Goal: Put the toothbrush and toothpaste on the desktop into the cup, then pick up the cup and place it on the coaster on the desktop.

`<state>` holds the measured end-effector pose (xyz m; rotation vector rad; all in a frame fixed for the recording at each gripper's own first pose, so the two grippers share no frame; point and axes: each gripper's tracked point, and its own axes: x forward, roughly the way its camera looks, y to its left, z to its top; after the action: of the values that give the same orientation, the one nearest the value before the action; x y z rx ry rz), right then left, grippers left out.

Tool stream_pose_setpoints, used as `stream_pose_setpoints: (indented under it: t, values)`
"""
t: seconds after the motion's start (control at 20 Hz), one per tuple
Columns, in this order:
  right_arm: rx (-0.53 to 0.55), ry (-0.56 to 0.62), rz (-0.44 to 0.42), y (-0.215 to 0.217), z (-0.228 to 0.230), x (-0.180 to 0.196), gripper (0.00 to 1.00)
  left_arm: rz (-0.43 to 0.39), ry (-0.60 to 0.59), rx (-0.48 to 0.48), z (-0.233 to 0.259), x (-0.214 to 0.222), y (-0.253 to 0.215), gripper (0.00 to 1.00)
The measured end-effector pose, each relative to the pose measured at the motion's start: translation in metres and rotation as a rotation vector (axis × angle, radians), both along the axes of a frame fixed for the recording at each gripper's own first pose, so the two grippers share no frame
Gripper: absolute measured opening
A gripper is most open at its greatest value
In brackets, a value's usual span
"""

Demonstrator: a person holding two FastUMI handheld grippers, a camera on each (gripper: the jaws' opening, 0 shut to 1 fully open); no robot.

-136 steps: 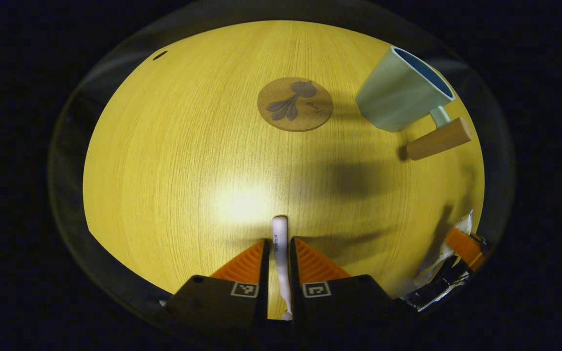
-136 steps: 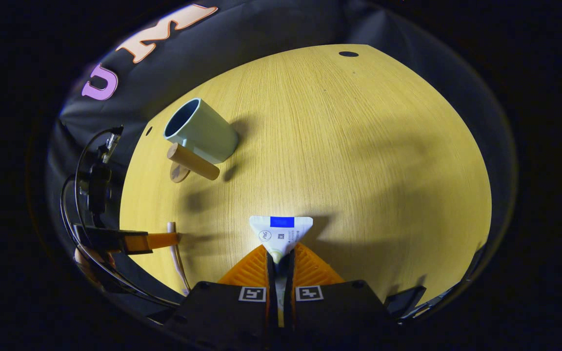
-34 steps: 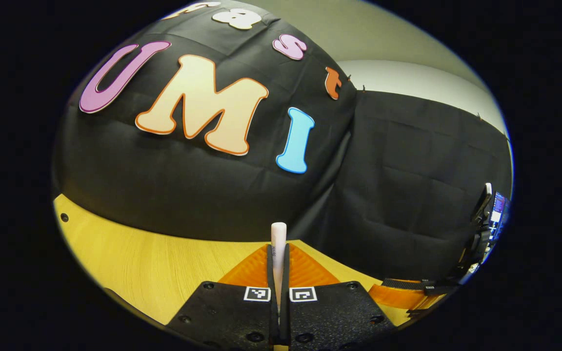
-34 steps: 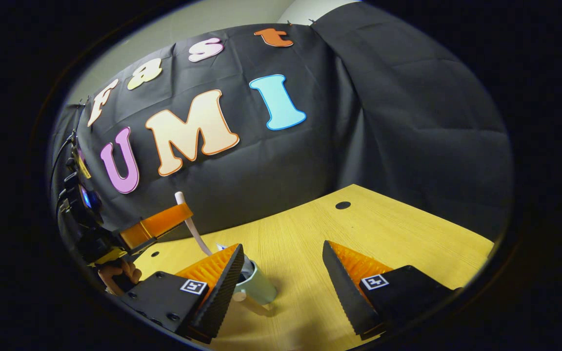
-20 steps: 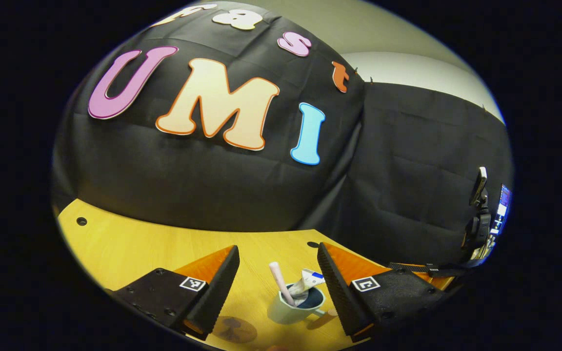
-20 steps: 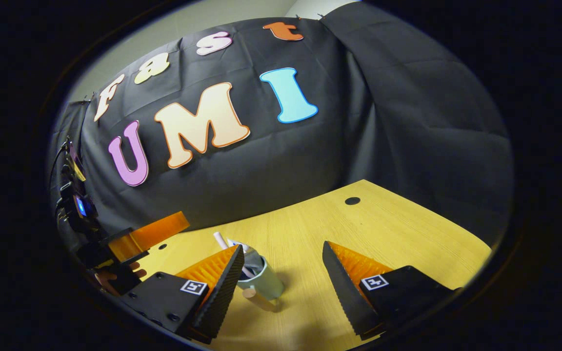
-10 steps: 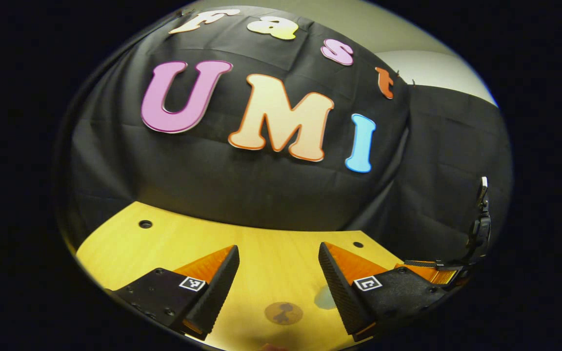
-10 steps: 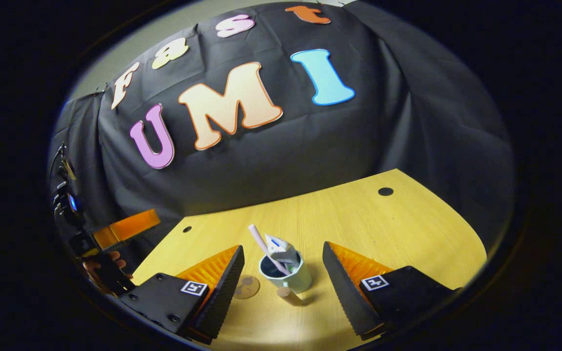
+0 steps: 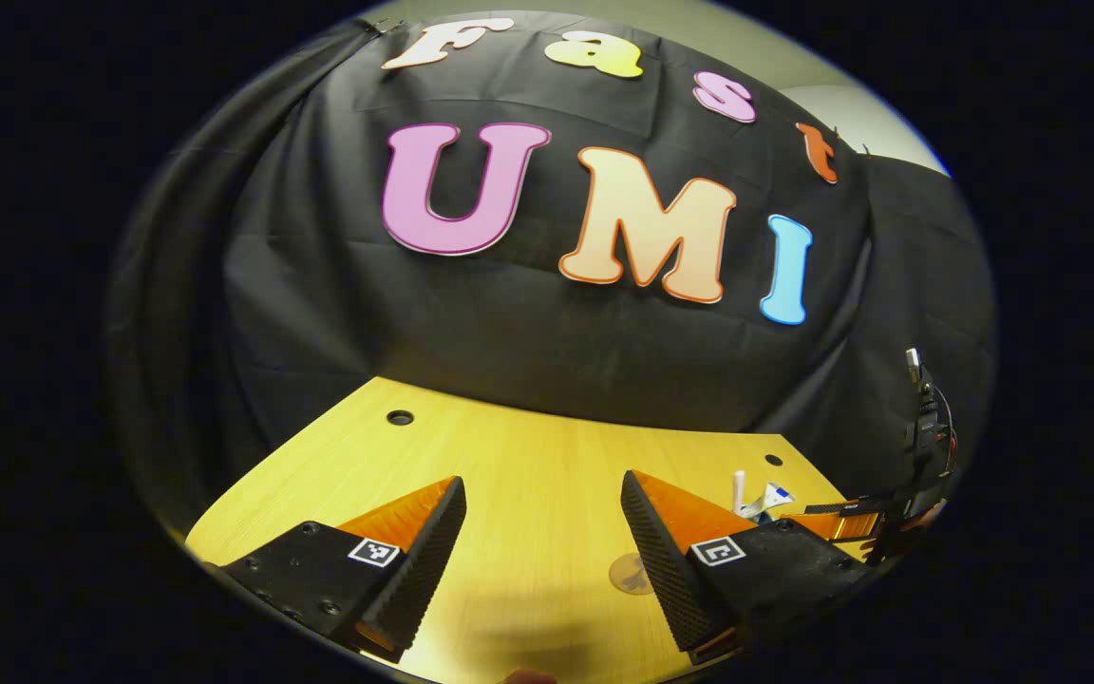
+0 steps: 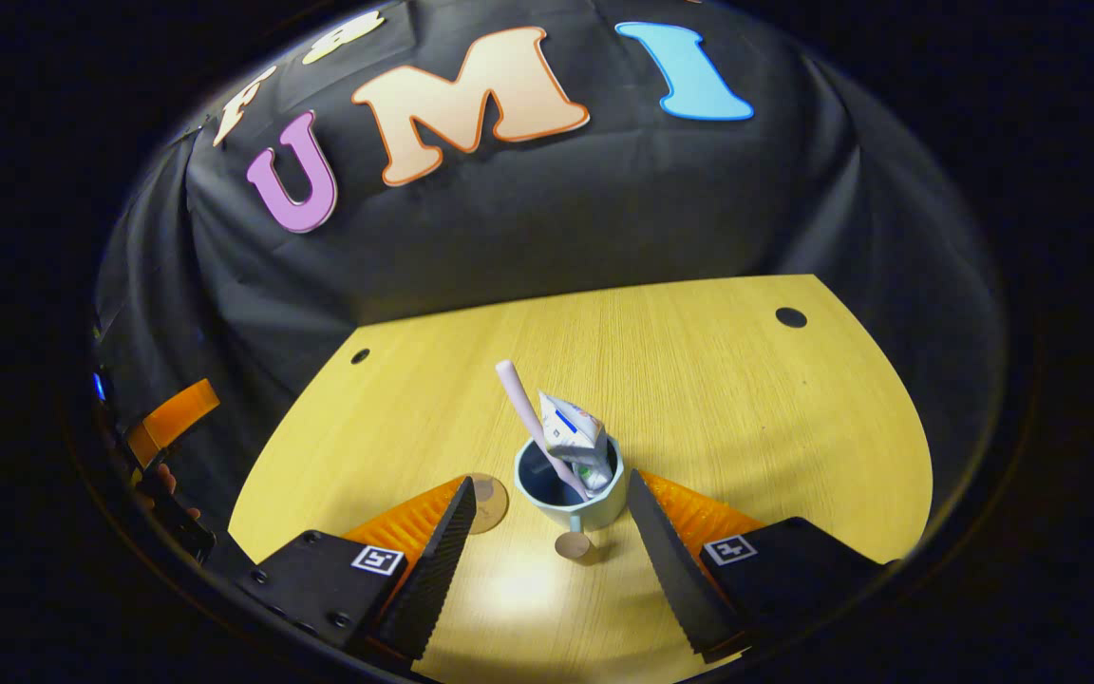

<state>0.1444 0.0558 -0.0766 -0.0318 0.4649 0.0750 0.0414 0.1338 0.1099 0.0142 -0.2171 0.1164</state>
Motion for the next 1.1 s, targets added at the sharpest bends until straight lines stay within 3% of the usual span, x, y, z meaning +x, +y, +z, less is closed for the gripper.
stream_pose_setpoints:
  t: [0.35, 0.75, 0.8, 1.0, 1.05, 1.1]
  values:
    - [-0.106, 0.245, -0.038, -0.013, -0.047, 0.013, 0.98, 0.083, 0.096, -0.029, -0.035, -0.02, 0.03, 0.95]
    - [-0.207, 0.458, -0.06, -0.024, -0.089, 0.028, 0.97, 0.097, 0.171, -0.059, -0.056, -0.02, 0.034, 0.95]
    - [-0.205, 0.469, -0.065, -0.024, -0.091, 0.031, 0.88, 0.093, 0.179, -0.057, -0.059, -0.018, 0.032, 0.95]
    - [-0.21, 0.527, -0.066, -0.026, -0.099, 0.035, 0.72, 0.07, 0.225, -0.058, -0.073, -0.013, 0.02, 0.95]
    - [-0.225, 0.543, -0.058, -0.029, -0.103, 0.035, 0.6, 0.074, 0.242, -0.065, -0.077, -0.012, 0.019, 0.95]
    - [-0.234, 0.56, -0.056, -0.032, -0.105, 0.033, 0.56, 0.073, 0.25, -0.072, -0.079, -0.012, 0.018, 0.95]
